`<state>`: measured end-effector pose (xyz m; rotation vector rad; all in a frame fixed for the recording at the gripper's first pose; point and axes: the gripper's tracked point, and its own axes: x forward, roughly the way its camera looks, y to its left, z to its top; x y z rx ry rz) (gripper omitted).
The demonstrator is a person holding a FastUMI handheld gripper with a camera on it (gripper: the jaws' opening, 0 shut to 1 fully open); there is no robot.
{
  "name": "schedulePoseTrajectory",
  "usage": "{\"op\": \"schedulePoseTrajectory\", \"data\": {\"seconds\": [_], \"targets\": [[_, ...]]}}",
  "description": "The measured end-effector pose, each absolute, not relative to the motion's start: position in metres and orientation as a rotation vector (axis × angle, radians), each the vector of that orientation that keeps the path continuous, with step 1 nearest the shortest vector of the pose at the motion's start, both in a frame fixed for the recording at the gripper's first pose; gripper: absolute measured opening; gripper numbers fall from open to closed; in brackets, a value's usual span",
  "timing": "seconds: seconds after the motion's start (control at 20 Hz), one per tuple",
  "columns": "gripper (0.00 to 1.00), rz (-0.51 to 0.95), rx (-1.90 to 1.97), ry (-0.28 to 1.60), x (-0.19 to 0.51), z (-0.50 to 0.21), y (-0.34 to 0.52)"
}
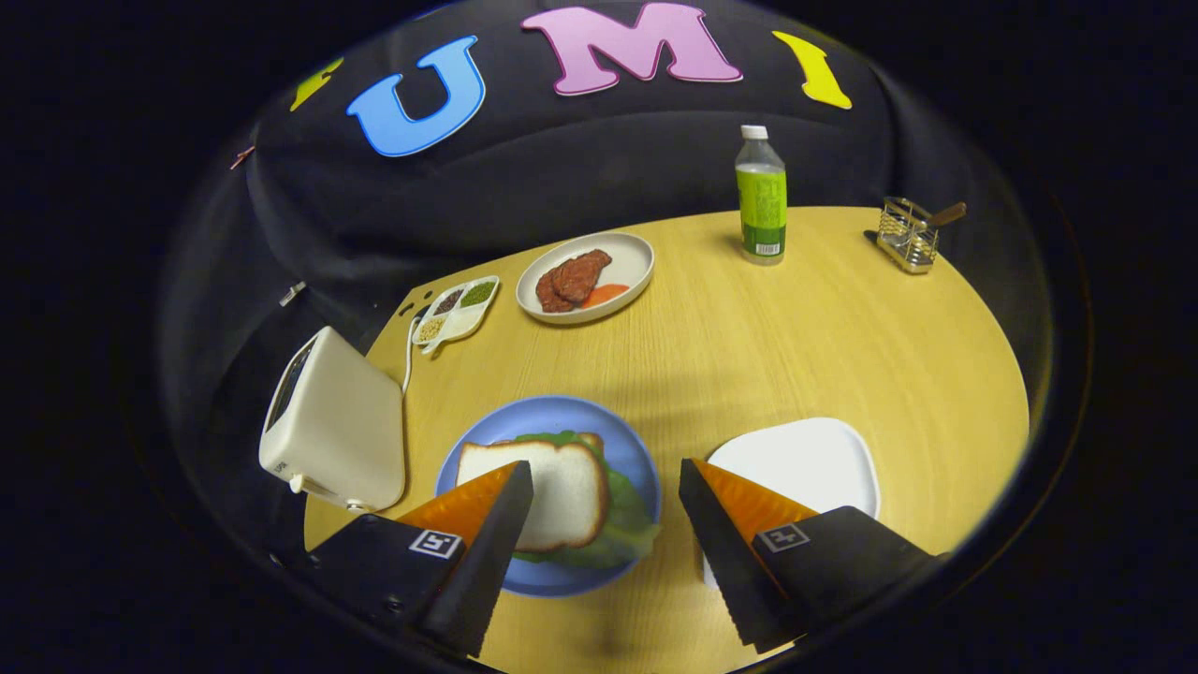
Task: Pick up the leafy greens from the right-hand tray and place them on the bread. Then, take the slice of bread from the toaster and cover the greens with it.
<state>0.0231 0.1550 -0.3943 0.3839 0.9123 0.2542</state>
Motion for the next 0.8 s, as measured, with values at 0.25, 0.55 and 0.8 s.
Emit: {"op": "schedulePoseTrajectory", "data": {"seconds": [0.25, 0.55, 0.8], "targets": [[0.99, 0.277, 0.297, 0.765, 0.039, -0.347, 0.121], [0.99, 0.325, 0.159, 0.501, 0.061, -0.248, 0.1], [0.99, 0.341, 0.067, 0.295, 0.063, -0.162, 0.095]]}}
